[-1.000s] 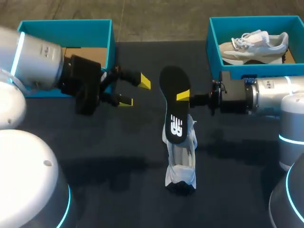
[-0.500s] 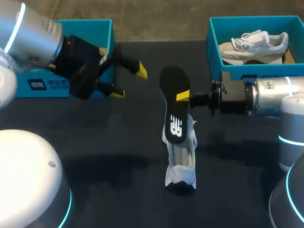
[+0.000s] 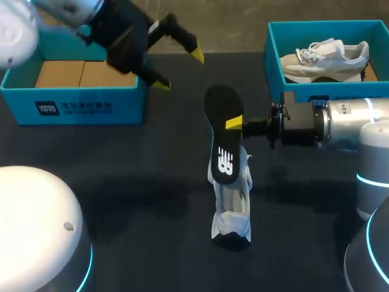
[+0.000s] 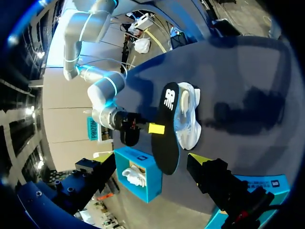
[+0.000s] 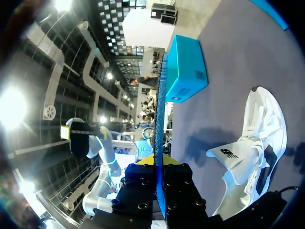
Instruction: Take the shoe out of the shoebox, open the shoe tongue, remove and reinsert the insole, then place the shoe into the shoebox
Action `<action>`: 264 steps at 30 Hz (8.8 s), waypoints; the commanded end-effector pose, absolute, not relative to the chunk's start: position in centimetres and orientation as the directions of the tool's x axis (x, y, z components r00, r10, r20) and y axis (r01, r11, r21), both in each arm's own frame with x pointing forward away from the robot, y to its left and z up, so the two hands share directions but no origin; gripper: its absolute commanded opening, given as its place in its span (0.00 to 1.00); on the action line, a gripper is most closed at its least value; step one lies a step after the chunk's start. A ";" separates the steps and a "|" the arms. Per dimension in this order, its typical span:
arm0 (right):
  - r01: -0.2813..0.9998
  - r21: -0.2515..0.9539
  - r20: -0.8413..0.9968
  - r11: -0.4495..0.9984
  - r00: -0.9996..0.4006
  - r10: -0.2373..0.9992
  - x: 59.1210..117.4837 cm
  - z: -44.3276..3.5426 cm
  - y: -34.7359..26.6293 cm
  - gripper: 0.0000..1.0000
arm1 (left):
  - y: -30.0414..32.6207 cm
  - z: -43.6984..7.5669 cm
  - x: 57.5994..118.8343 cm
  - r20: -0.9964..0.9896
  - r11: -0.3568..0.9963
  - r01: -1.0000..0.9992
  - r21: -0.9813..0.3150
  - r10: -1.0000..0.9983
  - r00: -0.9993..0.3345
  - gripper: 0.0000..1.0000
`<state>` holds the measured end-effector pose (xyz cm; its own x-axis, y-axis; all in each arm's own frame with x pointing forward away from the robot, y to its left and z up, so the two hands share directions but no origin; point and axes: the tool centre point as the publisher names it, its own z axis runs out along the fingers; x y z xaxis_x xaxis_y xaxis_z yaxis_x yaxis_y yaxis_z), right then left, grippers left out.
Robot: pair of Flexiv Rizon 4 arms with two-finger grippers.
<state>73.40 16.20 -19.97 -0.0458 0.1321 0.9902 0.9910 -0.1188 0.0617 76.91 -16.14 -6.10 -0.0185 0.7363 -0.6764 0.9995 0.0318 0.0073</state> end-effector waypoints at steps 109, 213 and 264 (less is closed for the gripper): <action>0.991 0.060 0.990 -0.117 -0.044 0.137 73.4 -19.9 16.3 0.00 | -16.2 -9.5 79.5 -0.986 0.030 0.999 0.028 0.163 0.023 1.00; 0.996 0.058 0.990 -0.065 -0.049 0.130 73.6 -21.1 16.5 0.00 | -23.2 -20.8 78.1 -0.999 0.079 0.997 -0.018 0.027 -0.020 0.30; 0.996 0.055 0.991 -0.069 -0.045 0.128 73.7 -21.0 16.2 0.00 | -24.2 -21.2 79.2 -0.999 0.103 0.995 0.015 0.047 0.011 0.16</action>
<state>73.80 16.10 -21.01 -0.0453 0.1257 0.9910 0.9962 -0.0685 0.0542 79.10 -23.86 -21.20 0.0088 0.0449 -0.9990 0.9948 0.1006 0.0133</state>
